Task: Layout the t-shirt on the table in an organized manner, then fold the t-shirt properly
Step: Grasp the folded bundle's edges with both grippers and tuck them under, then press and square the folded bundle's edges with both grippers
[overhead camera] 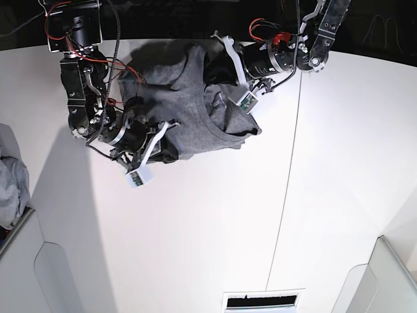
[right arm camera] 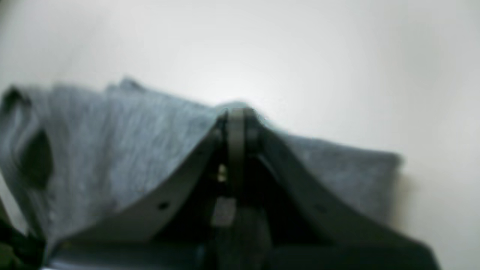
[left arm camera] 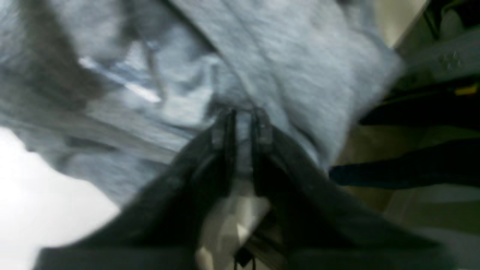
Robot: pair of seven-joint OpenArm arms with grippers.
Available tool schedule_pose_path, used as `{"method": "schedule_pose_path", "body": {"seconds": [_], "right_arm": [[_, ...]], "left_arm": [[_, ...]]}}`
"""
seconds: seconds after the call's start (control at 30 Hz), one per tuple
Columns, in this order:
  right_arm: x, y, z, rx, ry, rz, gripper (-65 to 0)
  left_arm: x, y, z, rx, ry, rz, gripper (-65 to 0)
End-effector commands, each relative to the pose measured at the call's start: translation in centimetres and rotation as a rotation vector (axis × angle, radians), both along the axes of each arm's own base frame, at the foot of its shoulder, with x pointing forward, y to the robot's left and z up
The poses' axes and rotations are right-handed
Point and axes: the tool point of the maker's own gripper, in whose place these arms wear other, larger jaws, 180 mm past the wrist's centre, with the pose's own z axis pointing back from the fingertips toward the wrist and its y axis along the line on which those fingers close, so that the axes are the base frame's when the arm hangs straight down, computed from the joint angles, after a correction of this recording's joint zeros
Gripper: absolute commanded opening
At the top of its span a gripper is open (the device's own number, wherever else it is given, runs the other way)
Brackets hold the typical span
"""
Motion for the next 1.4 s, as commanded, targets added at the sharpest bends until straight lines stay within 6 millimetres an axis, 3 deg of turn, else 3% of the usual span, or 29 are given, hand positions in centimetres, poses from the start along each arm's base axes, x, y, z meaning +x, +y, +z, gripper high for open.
{"method": "schedule_pose_path", "body": {"seconds": [0.0, 0.07, 0.17, 0.37, 0.7, 0.87, 1.0, 1.2, 1.37], "right_arm": [[0.5, 0.7, 0.8, 0.001, -0.036, 0.032, -65.0], [-0.3, 0.9, -0.1, -0.036, -0.023, 0.077, -65.0], [-0.6, -0.3, -0.7, -0.075, -0.016, 0.084, -65.0], [-1.3, -3.5, -1.1, -0.046, 0.027, 0.040, -65.0], [-7.0, -2.1, -2.2, 0.077, 0.121, 0.015, -65.0], [-6.7, -2.4, -0.4, 0.091, 0.069, 0.002, -65.0], [-5.2, -2.6, 1.9, 0.096, -0.001, -0.004, -65.0], [-3.2, -1.3, 5.3, 0.138, -0.096, 0.009, -65.0], [-0.9, 1.0, 7.5, 0.186, -0.152, 0.012, -65.0]], "left_arm": [[1.0, 0.3, 0.0, 0.005, -0.017, 0.005, -65.0], [1.8, 1.2, -1.7, 0.050, 0.006, 0.007, -65.0], [3.6, 2.8, -3.5, 0.102, 0.037, 0.022, -65.0], [7.9, 4.4, -4.2, 0.141, 0.037, 0.051, -65.0], [15.7, 3.6, 0.4, 0.197, -0.138, -0.004, -65.0], [18.6, 5.4, 3.1, 0.225, -0.218, 0.007, -65.0], [19.5, 6.4, 6.3, 0.205, -0.286, 0.007, -65.0], [19.7, 7.6, 8.9, 0.187, -0.325, 0.010, -65.0], [16.9, 6.1, 8.8, 0.125, -0.286, -0.069, -65.0]]}}
